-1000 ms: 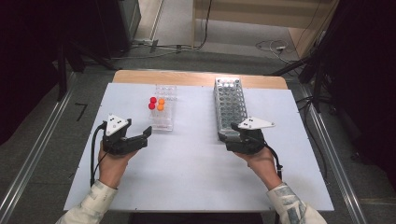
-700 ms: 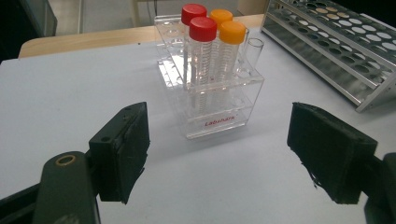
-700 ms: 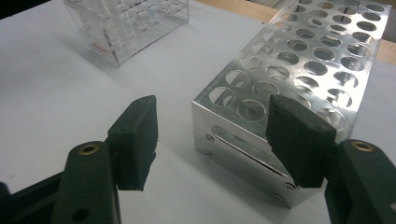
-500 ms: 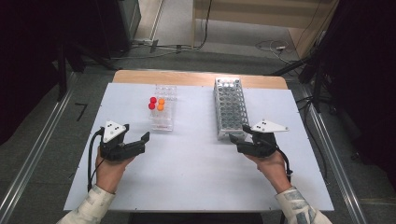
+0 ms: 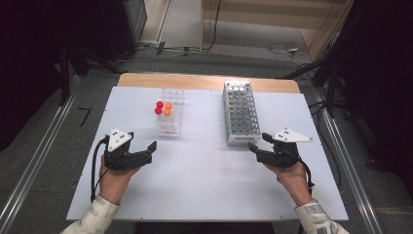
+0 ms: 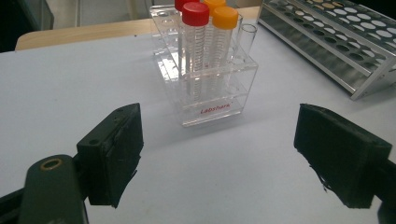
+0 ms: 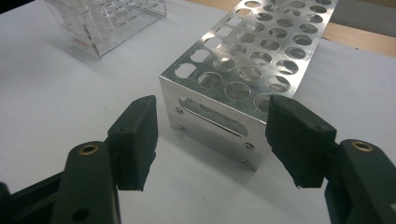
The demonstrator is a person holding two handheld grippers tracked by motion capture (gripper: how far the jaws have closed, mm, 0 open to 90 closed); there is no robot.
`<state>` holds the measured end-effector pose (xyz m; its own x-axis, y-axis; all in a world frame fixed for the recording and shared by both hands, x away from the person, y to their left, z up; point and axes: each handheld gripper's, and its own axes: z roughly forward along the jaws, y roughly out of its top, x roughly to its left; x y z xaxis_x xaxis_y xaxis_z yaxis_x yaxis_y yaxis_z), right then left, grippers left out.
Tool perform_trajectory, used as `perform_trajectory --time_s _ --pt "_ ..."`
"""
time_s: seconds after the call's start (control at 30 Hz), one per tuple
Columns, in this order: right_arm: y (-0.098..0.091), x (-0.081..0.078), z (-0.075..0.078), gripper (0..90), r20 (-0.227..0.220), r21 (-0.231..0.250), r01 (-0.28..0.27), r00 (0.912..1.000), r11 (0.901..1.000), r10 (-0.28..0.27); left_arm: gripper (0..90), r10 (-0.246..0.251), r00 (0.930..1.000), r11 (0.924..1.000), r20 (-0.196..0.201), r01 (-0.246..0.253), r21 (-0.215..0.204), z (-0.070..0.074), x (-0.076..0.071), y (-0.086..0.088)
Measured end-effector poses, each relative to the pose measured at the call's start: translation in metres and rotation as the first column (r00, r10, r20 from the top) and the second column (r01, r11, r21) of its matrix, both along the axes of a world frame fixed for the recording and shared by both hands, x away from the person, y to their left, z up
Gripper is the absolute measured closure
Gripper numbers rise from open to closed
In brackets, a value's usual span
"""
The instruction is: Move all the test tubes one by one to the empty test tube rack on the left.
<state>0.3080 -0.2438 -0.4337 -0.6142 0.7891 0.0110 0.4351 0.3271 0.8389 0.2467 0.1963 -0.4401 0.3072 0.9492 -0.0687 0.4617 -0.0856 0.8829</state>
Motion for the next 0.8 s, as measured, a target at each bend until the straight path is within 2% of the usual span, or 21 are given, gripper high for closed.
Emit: perform_trajectory --time_s 0.5,0.8 --pt "-0.016 -0.009 -0.001 32.7 0.001 0.005 0.035 0.9994 0.9994 -0.035 15.2 0.012 0.9999 0.9999 -0.003 -0.012 0.002 -0.004 -0.008 0.006" --pt "-0.034 -0.013 -0.002 32.7 0.002 0.011 0.074 0.9972 0.9972 -0.074 15.1 0.023 0.9997 0.9997 -0.005 -0.023 0.003 -0.006 -0.011 0.011"
